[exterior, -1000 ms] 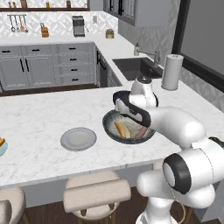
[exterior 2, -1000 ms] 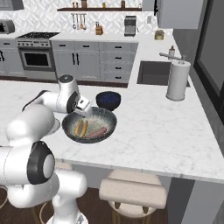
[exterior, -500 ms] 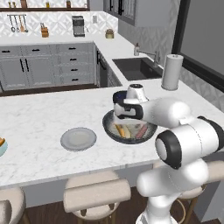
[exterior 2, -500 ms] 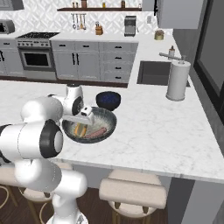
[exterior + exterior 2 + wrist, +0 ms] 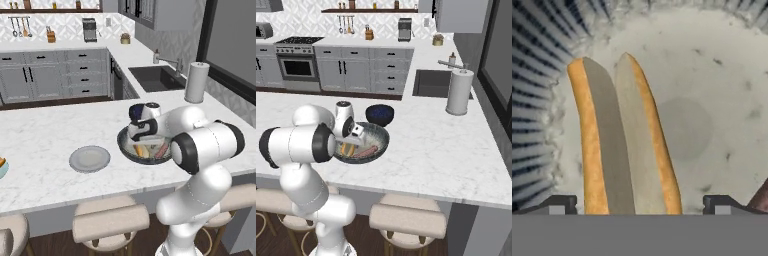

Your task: Place one bun and one sausage from the bowl on each plate.

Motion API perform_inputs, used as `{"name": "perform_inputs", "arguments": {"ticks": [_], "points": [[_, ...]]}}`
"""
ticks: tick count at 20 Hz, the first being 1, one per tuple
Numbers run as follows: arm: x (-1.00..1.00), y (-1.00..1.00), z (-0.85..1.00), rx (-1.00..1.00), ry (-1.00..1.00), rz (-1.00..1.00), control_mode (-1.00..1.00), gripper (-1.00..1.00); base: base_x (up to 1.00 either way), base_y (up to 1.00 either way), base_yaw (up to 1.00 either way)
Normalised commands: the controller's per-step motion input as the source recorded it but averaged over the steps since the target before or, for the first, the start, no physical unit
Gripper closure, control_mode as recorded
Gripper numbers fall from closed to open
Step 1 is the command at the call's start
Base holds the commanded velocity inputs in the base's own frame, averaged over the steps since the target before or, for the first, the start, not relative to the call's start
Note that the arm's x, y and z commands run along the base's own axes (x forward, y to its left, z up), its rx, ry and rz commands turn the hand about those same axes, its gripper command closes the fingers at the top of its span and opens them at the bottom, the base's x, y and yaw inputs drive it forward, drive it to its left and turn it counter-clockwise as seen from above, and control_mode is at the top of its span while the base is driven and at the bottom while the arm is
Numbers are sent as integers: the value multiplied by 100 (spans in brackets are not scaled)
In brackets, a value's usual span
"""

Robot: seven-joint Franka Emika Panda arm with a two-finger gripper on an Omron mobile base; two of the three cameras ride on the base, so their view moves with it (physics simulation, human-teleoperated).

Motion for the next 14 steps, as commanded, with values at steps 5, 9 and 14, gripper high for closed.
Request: {"name": "perform_inputs", "arguments": {"ticks": [5,9,14], "points": [[1,0,-23,0,-12,0,-100,-100,0,0,0],[1,0,-25,0,-6,0,-100,-100,0,0,0],[4,0,-19,0,-4,0,-100,100,0,0,0]]}}
